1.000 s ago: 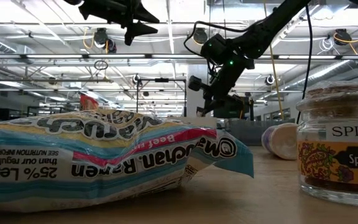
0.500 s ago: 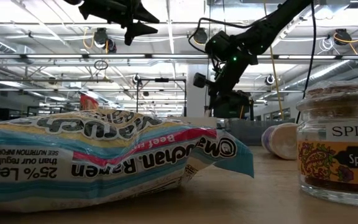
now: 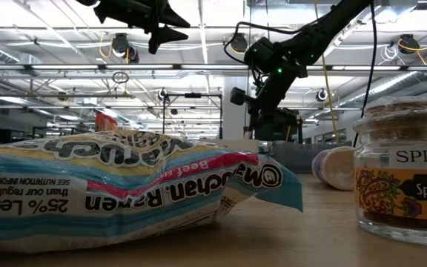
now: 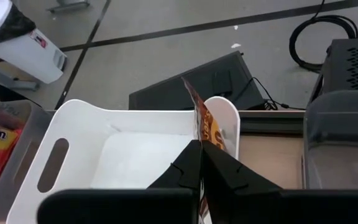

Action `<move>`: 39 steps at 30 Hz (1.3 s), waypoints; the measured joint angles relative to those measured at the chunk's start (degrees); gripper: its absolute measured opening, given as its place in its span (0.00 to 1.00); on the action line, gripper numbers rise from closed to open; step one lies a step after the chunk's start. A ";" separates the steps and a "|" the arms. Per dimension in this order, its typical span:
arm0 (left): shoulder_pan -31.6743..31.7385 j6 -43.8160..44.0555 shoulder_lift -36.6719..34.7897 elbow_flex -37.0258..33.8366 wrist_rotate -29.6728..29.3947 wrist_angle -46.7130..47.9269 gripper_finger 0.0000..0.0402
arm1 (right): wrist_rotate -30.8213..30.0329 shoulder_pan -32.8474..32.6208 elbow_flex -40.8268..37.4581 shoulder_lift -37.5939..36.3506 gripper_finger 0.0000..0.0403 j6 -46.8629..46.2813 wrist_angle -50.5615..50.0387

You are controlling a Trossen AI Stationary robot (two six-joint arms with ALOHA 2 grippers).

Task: Pick & Place Food Item
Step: Put the orange seasoning pack into the white bin, then put the top light blue spoon into the right black bin

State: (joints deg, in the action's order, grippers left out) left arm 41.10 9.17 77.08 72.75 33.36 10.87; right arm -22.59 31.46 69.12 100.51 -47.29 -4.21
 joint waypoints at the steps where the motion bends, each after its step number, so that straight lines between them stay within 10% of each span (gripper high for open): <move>1: 0.01 0.00 0.00 0.00 0.00 0.00 0.42 | 0.00 0.00 0.00 0.00 0.00 0.06 0.01; 39: 1.47 -2.14 -3.45 0.07 3.12 9.10 0.42 | 4.77 -3.85 -0.72 -11.53 0.19 17.56 5.40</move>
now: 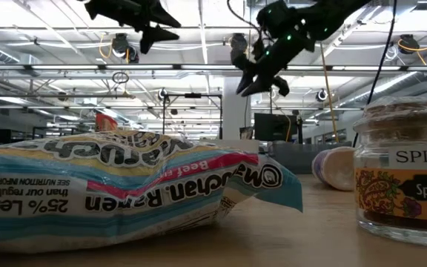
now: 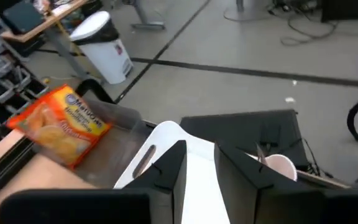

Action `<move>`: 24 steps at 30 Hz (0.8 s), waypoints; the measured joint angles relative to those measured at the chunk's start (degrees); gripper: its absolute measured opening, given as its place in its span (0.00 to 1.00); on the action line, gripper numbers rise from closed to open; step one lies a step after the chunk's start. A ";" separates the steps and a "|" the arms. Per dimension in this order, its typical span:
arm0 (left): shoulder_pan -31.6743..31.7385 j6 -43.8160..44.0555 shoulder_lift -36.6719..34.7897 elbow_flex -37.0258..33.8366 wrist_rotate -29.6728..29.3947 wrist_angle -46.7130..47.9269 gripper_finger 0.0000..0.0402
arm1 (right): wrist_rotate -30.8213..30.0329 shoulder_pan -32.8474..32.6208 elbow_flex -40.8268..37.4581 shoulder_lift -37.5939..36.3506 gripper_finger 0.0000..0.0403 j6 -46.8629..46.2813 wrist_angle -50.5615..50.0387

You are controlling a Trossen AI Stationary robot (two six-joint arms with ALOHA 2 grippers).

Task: Pick & Place Food Item
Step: Put the top light blue spoon into the right black bin

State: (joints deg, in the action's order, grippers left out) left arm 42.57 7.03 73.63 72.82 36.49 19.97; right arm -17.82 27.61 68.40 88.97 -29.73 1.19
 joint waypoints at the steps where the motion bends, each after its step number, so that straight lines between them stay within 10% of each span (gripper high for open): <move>1: -0.19 -0.52 -0.90 0.00 -0.02 1.34 0.42 | -0.14 -0.82 -0.23 -1.06 0.19 0.83 0.12; 9: -6.13 -2.10 -7.04 0.00 0.09 8.89 0.42 | 0.05 -10.26 -5.88 -7.01 0.19 1.35 4.54; 24: -24.77 -2.22 -7.20 -0.13 -3.97 18.68 0.42 | 0.06 -21.97 -28.27 -7.31 0.19 -12.76 54.07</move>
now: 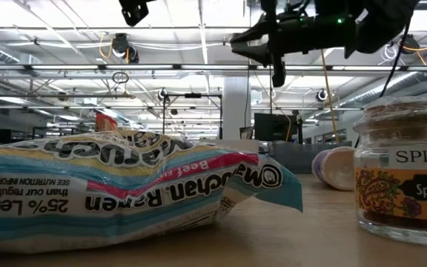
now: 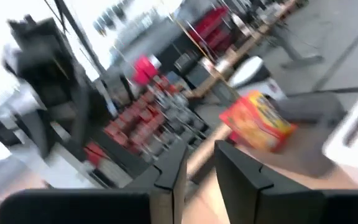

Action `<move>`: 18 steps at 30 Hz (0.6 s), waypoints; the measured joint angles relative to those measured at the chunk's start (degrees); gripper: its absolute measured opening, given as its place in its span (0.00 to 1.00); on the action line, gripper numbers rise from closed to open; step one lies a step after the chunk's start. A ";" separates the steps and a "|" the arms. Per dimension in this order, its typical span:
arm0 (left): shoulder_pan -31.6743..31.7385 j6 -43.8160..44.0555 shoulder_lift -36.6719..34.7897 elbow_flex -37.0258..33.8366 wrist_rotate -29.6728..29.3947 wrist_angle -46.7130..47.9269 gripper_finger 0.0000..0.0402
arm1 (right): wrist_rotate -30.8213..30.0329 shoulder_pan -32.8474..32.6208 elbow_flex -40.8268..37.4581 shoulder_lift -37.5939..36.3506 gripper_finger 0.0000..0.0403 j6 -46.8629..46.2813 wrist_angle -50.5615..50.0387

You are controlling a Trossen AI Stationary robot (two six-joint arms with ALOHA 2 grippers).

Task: Pick & Place Food Item
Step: Put the top light blue spoon into the right black bin

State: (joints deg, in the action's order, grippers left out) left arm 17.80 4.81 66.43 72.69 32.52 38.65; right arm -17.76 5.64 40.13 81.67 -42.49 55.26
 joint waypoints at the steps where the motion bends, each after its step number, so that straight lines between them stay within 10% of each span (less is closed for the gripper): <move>1: -1.17 1.19 0.24 0.00 -1.27 -0.13 0.42 | 0.02 -0.17 -0.65 -0.04 0.19 -0.52 2.48; 10: -11.38 16.00 5.27 0.00 -15.71 -8.12 0.42 | 5.21 -0.51 -1.61 -0.04 0.19 1.34 17.03; 18: -18.38 28.60 15.37 0.00 -20.35 -26.57 0.42 | 24.09 -3.46 -1.39 -5.49 0.19 1.67 16.35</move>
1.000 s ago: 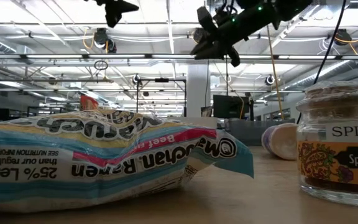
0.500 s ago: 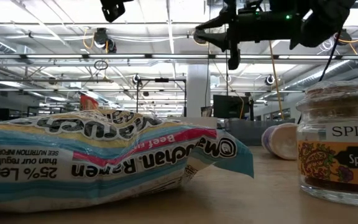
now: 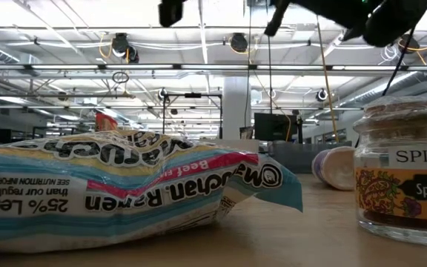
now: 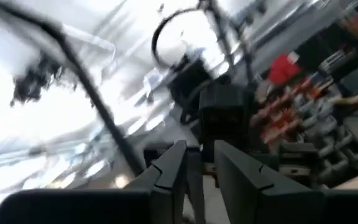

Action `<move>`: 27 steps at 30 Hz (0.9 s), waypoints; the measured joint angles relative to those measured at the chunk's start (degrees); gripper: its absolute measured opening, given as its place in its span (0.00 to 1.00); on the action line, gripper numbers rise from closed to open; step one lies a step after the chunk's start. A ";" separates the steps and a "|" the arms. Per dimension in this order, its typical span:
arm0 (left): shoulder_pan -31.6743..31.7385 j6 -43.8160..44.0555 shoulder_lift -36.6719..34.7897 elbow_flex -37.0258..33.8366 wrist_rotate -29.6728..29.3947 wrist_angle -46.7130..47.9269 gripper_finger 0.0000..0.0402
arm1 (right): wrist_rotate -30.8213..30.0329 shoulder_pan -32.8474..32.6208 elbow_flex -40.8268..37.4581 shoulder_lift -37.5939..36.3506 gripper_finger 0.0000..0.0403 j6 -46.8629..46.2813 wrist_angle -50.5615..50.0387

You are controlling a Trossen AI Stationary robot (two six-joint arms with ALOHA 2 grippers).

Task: Pick & Place Food Item
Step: Put the top light blue spoon into the right black bin

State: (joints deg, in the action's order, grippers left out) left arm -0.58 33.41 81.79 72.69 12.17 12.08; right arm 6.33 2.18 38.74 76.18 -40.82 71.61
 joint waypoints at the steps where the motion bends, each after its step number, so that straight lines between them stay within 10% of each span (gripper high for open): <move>1: -0.88 0.99 1.04 0.00 -0.19 -2.26 0.42 | -0.06 -1.03 0.00 -1.44 0.19 1.78 -2.63; 13: -7.91 4.52 4.95 0.00 -1.64 1.75 0.42 | -16.58 -18.04 0.00 -18.87 0.19 18.47 -37.93; 27: -2.18 -0.11 3.23 0.04 -2.70 19.60 0.42 | -27.25 -22.94 15.99 -15.22 0.19 26.20 -65.91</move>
State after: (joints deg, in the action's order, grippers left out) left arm -2.76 33.29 85.02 72.73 9.46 31.68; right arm -20.92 -20.76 54.73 60.96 -14.63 5.70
